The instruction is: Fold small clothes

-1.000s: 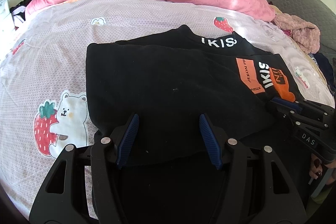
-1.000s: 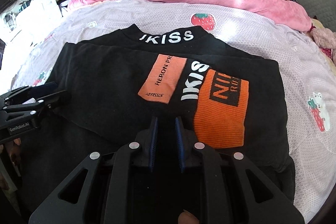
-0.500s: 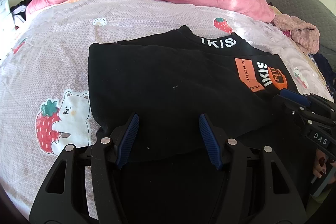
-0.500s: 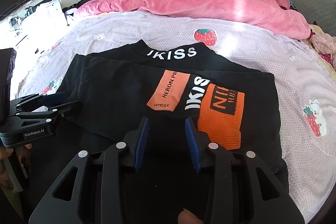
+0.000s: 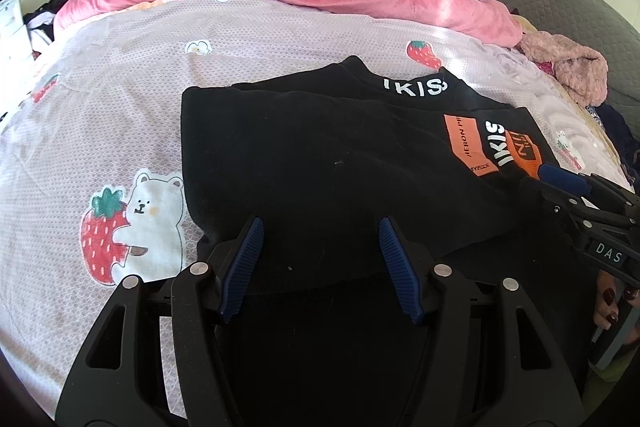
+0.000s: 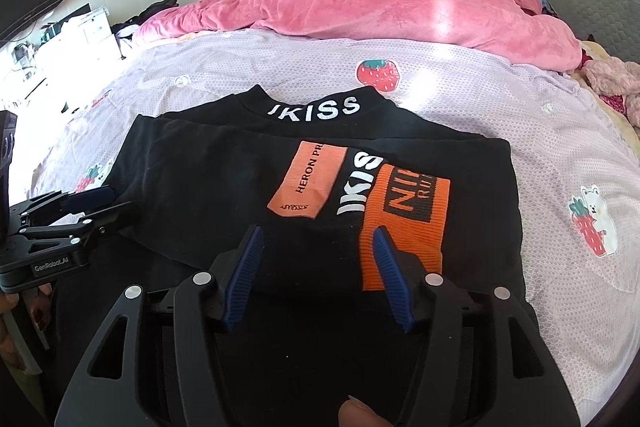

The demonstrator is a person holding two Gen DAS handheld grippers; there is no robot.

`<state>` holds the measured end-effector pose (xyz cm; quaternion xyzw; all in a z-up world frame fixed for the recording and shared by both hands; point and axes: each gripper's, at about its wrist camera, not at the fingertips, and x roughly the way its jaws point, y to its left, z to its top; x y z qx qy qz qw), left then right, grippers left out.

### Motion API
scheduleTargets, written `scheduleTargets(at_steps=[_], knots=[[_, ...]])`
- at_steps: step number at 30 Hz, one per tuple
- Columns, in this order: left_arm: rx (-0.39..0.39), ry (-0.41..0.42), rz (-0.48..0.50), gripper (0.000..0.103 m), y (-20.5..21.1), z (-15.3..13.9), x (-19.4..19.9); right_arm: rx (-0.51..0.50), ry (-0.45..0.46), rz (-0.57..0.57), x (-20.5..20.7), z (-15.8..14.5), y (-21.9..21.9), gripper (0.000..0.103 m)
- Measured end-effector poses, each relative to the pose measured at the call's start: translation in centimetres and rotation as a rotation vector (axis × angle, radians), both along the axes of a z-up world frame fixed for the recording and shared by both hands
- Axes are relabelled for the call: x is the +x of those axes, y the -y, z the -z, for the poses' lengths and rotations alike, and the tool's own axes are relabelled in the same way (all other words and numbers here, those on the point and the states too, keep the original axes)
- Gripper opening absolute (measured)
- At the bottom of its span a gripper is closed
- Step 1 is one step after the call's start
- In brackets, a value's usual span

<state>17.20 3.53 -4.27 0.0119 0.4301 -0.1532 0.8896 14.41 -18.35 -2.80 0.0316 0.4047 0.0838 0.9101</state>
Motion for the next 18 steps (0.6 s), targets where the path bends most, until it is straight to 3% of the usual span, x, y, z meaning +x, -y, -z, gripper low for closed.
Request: scheduleTargets(at_steps=[8,18], knots=[[-0.011,0.023,-0.015,0.068,-0.9,-1.0,-1.1,0.012,0.018,0.014,-0.2,-0.4,0.3,0.078],[-0.01,0.038,-0.057,0.091,-2.3,-1.9,-1.7,0.03,0.03,0.032,-0.6,-1.0,0.7,0.078]])
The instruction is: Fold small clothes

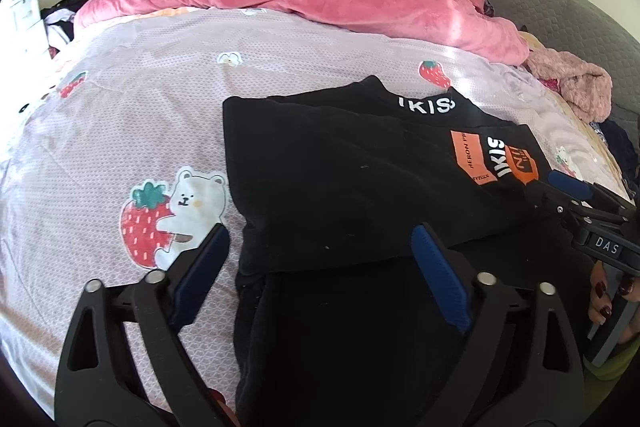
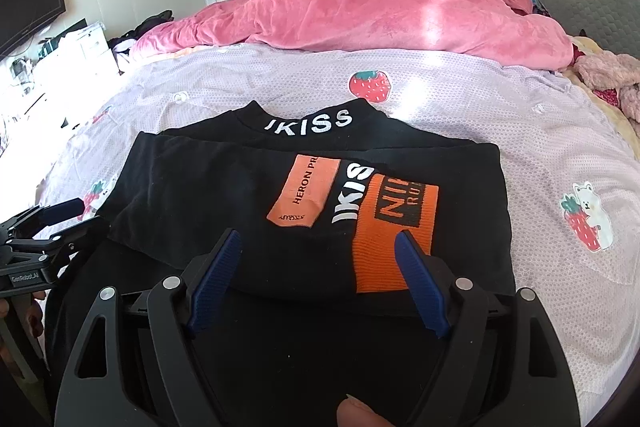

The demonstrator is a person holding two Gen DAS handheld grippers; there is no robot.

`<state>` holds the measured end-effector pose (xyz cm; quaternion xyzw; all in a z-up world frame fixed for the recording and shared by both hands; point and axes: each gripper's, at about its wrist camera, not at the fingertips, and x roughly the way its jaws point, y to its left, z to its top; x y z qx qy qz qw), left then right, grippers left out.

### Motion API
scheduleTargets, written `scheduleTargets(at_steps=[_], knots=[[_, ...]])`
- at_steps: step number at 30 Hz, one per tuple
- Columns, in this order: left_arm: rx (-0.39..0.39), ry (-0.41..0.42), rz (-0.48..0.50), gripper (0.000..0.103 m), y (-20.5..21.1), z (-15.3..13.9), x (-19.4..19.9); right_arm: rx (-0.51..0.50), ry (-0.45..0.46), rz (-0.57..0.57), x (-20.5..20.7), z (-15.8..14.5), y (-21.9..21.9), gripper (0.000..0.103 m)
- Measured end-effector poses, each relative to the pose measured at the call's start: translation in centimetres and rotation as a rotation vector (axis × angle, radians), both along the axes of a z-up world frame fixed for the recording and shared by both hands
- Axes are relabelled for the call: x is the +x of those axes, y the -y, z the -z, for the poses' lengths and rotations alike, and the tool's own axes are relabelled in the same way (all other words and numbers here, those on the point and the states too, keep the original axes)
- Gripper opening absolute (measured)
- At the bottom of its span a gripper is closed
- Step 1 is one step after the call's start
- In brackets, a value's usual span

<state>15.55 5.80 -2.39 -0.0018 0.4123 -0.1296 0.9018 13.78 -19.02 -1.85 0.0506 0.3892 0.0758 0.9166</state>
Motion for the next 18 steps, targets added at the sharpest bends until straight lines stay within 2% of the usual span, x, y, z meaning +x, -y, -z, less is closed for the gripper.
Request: scheduleTargets(at_steps=[3,4,5,18], knots=[[0.005,0.004,-0.015,0.093,-0.3,-0.1,0.0,0.004,0.002,0.004,-0.2,-0.1,0.1,0.081],[0.009,0.005,-0.019,0.093,-0.3,-0.2,-0.1,0.006,0.002,0.007,-0.3,-0.1,0.1,0.092],[0.012,0.007,-0.021,0.093,-0.4,-0.2,-0.1,0.007,0.006,0.011,-0.3,-0.2,0.2,0.095],[0.033,0.053,-0.04,0.094,-0.5,-1.5,-1.8,0.003,0.054,0.033,-1.9,-1.6,0.1,0.095]])
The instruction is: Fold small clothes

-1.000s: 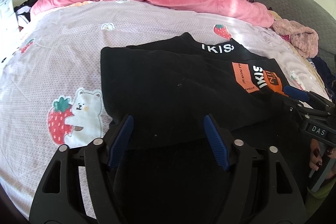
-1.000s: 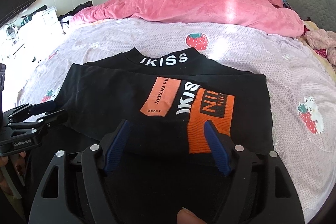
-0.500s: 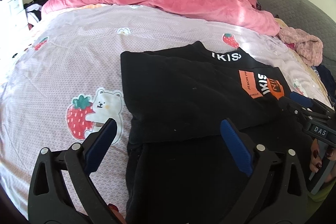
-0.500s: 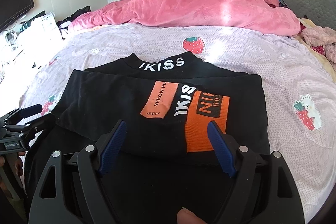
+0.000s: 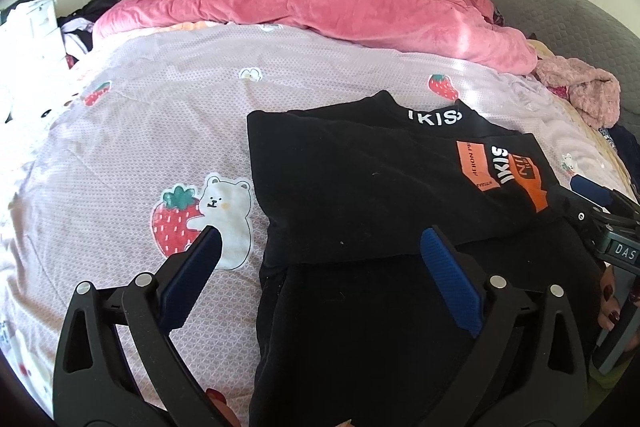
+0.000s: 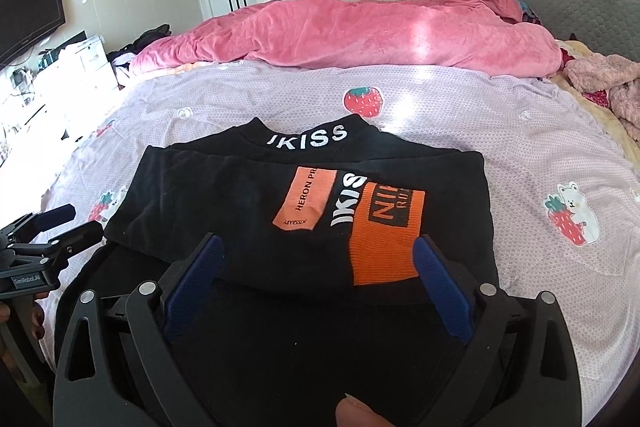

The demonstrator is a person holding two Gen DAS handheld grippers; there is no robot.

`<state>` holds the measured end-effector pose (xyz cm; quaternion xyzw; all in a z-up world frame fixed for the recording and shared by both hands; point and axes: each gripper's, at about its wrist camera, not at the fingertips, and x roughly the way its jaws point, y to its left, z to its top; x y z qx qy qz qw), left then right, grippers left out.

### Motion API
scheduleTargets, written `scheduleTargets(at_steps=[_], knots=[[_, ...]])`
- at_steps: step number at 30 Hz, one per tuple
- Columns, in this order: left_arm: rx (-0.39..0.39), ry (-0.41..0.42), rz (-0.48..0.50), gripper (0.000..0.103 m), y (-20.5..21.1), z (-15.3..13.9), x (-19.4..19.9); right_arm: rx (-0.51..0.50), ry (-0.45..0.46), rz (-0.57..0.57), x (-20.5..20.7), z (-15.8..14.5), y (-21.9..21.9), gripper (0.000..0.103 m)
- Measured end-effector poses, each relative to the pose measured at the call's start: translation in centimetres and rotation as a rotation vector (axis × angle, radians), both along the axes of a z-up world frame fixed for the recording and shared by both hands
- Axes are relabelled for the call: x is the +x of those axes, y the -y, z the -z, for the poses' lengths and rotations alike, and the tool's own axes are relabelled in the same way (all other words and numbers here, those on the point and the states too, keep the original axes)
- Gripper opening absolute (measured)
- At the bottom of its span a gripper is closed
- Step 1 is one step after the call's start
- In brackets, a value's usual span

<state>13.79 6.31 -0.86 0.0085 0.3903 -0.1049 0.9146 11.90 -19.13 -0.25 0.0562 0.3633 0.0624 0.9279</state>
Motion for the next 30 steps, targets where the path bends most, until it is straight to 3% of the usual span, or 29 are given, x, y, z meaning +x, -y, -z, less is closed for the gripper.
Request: scheduleTargets(at_steps=[12,30], knots=[[0.012,0.06,-0.024,0.094,-0.1,-1.9,-1.9,-0.024,0.067,0.002,-2.5,-1.9,0.0,0.097],[0.016,0.083,-0.032,0.094,-0.4,-2.9,-4.9,-0.026,0.063,0.043,-5.9,-2.6,2.1,0.097]])
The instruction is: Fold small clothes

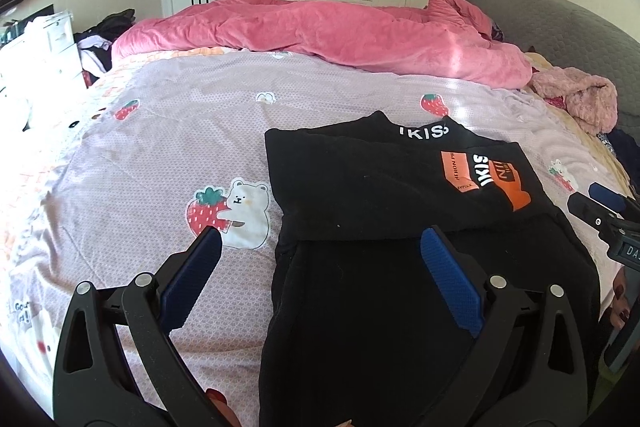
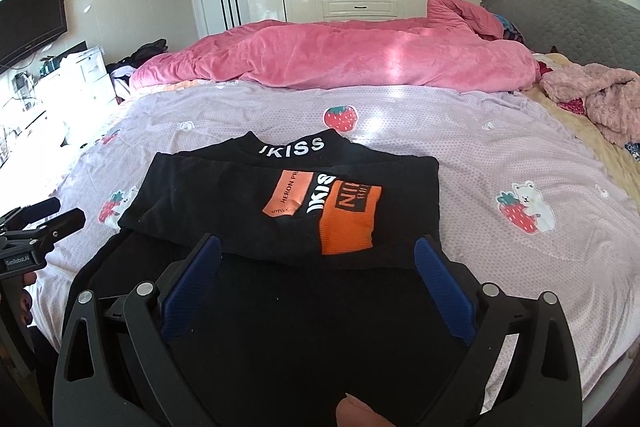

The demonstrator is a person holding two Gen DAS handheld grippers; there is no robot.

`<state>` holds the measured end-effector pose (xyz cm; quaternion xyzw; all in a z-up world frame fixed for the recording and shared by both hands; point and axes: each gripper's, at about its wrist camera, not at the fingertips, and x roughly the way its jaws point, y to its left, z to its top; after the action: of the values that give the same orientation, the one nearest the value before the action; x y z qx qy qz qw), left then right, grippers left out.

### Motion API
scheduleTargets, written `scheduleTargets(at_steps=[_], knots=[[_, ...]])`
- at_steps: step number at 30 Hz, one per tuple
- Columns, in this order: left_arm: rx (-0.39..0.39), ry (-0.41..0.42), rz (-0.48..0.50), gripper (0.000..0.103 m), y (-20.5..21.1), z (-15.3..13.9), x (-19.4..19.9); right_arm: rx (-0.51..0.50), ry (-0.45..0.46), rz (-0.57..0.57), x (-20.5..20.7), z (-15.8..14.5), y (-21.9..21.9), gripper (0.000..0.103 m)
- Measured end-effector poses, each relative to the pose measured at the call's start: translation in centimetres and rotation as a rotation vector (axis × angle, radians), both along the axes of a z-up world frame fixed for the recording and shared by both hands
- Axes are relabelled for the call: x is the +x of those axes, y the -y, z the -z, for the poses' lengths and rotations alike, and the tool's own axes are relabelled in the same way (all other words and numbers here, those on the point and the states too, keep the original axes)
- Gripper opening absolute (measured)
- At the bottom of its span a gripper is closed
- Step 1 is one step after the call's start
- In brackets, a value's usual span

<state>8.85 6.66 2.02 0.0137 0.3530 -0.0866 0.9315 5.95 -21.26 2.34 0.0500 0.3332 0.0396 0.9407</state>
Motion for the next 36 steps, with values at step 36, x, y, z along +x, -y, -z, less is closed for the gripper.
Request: scheduleTargets(at_steps=[36], knots=[[0.029,-0.028,-0.059,0.094,-2.5,0.2,-5.0,-0.009,-0.081,0.036,-6.3,1.9,3.5,0.097]])
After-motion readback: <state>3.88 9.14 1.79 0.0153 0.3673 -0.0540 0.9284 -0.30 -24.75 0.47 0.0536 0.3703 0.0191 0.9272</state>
